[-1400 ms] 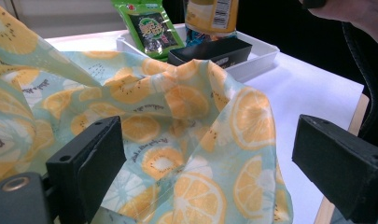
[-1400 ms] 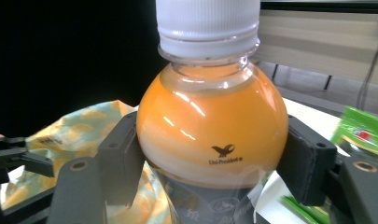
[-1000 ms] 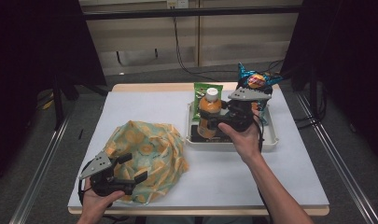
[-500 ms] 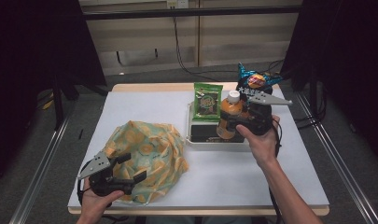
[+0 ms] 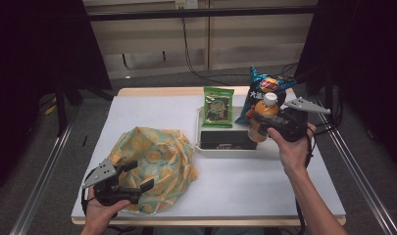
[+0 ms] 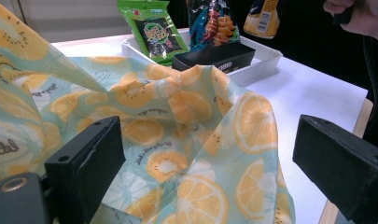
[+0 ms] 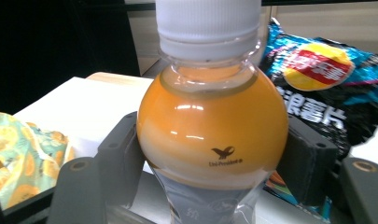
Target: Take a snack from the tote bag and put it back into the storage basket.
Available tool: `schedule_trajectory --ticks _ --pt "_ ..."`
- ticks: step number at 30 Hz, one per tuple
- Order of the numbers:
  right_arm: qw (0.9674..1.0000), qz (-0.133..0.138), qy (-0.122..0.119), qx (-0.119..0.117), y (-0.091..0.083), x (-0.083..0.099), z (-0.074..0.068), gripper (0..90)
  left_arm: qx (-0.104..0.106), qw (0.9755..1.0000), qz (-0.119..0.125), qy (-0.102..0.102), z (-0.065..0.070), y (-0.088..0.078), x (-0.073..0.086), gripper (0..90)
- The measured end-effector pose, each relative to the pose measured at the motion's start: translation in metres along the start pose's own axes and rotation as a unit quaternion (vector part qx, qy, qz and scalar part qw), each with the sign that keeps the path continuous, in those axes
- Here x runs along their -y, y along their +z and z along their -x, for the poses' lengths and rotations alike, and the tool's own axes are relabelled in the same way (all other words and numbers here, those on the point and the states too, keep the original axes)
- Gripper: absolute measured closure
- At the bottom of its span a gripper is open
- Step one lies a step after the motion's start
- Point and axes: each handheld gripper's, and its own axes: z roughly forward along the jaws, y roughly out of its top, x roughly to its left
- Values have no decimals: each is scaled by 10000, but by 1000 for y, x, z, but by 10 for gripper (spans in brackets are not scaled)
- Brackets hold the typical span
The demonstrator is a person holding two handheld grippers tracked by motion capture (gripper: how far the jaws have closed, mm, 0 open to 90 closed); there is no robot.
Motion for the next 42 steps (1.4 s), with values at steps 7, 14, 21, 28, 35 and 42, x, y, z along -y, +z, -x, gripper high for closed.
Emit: schedule_trajectory --ticks 7,14,21,28,35,42 --pt "9997 -59 88 224 -3 9 12 311 -6 10000 -2 35 0 0 0 87" --pt "9992 -73 144 359 -4 16 22 311 1 10000 14 50 0 -1 0 88" --pt "9983 -96 203 546 -3 20 34 311 32 10000 39 29 0 0 0 88" --pt "9972 -224 155 698 2 29 40 311 -32 10000 -35 84 2 0 0 87" --pt "9951 -345 102 919 10 37 44 311 -54 10000 -18 53 1 0 0 88" --pt "9936 -452 58 1038 20 44 44 311 -66 9999 -32 78 1 -1 0 88"
